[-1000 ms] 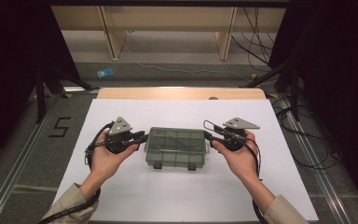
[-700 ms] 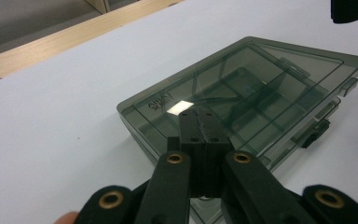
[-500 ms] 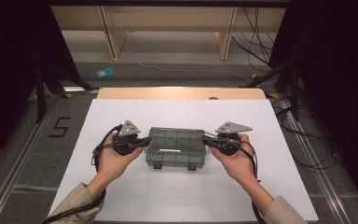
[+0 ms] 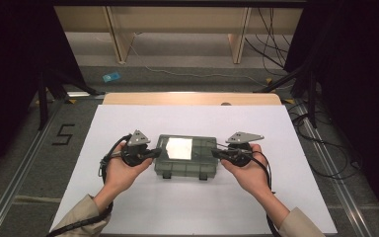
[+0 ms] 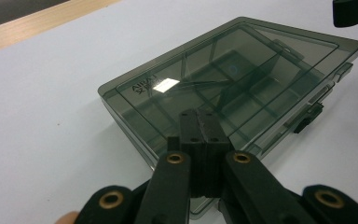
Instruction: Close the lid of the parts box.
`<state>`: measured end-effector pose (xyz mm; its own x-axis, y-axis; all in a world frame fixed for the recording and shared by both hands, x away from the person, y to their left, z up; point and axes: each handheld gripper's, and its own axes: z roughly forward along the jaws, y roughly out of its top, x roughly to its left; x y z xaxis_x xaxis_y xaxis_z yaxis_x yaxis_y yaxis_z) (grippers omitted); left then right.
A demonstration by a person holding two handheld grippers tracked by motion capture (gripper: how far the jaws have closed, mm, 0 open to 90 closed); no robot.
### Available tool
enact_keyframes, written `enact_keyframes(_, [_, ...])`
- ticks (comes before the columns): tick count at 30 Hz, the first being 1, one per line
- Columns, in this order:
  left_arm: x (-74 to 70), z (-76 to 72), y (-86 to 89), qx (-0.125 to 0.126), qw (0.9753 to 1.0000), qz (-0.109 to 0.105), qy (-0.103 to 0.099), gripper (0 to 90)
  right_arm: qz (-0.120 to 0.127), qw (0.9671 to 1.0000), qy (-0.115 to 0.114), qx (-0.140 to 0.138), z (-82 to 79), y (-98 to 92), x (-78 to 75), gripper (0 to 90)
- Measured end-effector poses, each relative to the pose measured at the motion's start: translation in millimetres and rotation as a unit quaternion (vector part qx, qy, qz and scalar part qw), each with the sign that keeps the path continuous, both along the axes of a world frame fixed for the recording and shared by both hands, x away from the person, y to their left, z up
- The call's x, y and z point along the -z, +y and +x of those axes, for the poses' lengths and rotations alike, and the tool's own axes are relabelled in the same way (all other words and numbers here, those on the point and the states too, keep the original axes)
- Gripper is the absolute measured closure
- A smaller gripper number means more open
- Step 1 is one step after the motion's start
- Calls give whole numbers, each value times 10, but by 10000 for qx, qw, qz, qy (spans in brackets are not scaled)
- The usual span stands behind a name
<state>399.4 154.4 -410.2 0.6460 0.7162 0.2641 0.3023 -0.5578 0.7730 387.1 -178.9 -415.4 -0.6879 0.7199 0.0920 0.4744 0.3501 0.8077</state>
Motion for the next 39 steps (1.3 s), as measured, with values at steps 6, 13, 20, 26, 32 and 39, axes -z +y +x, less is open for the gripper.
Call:
enact_keyframes(6, [36, -2, -22, 26, 10000, -30, 31, 899, -53, 9999, 100, -32, -7, 24, 31, 900])
enact_keyframes(13, [62, 3, -24, -38, 9999, 98, 47, 899, -117, 9995, 270, -63, -2, 39, 89, 900])
enact_keyframes(20, [83, 1, -39, -33, 9999, 119, 90, 899, -168, 9992, 359, -77, -1, 52, 132, 900])
enact_keyframes(26, [122, 7, -66, 295, 9988, 5, 388, 899, -170, 9992, 345, -103, 2, 66, 164, 900])
enact_keyframes(32, [145, 4, -62, -29, 9998, 170, 123, 899, -157, 9993, 315, -94, 12, 74, 203, 900])
enact_keyframes(39, [176, 4, -87, 107, 9995, 127, 278, 899, -245, 9983, 524, -111, 4, 66, 207, 900])
